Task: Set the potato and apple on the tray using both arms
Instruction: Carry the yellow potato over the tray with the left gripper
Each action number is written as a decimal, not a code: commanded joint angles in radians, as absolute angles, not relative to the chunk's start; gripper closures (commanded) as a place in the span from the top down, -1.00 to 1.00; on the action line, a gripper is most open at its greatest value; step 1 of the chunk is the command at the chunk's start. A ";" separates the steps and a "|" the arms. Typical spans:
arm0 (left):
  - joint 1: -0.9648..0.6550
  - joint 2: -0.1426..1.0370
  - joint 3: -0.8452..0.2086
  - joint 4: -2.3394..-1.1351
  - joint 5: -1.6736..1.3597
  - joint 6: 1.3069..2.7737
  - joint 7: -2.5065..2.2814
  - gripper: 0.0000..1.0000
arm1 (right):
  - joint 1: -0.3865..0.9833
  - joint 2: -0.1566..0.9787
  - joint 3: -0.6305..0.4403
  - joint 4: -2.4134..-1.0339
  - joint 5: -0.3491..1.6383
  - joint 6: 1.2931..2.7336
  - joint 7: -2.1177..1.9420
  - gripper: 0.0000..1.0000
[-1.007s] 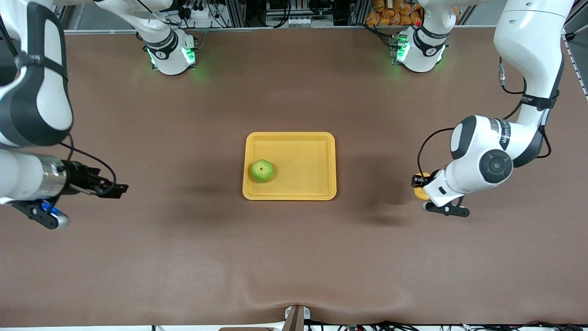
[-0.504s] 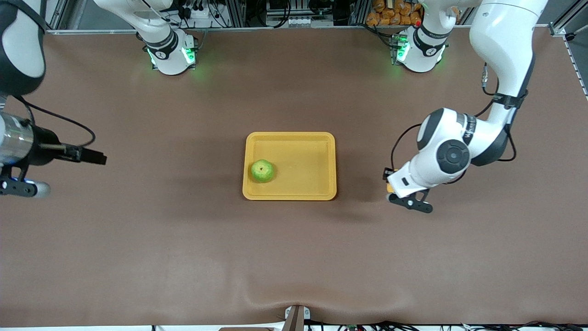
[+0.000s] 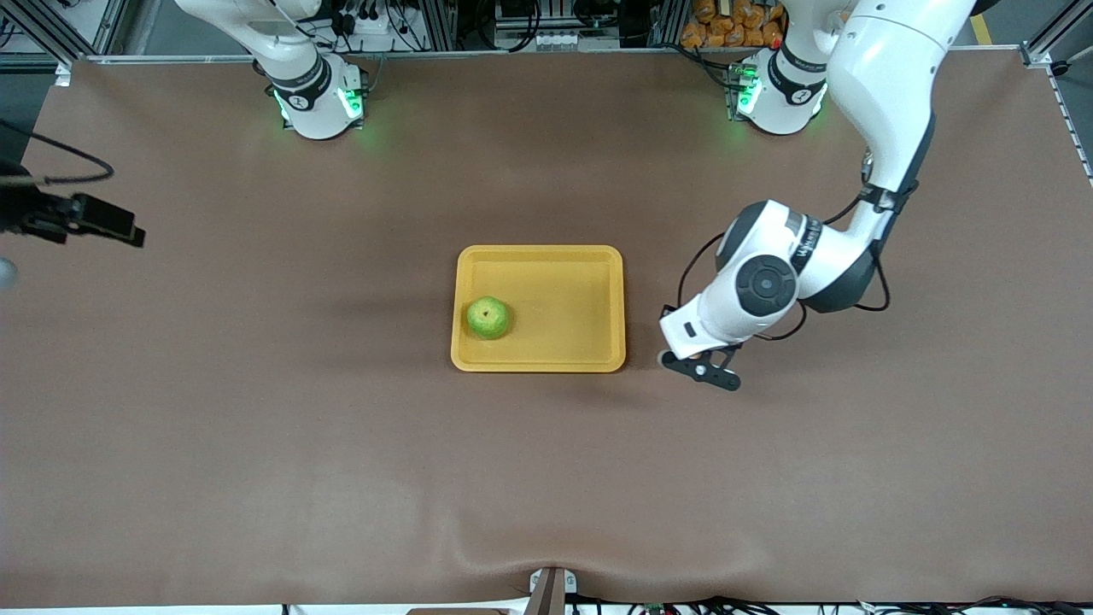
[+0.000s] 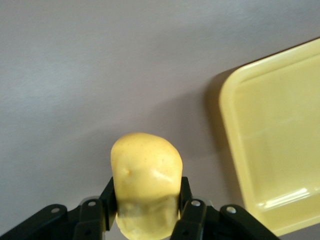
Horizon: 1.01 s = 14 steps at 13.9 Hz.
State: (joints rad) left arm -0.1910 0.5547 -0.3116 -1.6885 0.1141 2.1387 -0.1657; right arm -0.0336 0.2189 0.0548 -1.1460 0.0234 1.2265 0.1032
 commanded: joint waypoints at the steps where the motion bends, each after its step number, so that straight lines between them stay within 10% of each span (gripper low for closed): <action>1: -0.253 0.594 -0.302 -1.631 0.135 2.115 -0.221 -1.00 | -0.072 0.100 0.069 -1.284 0.015 1.238 0.087 1.00; 14: -0.414 0.683 -0.304 -1.539 0.169 2.115 -0.575 -1.00 | -0.077 -0.080 0.069 -1.542 0.023 1.359 0.066 1.00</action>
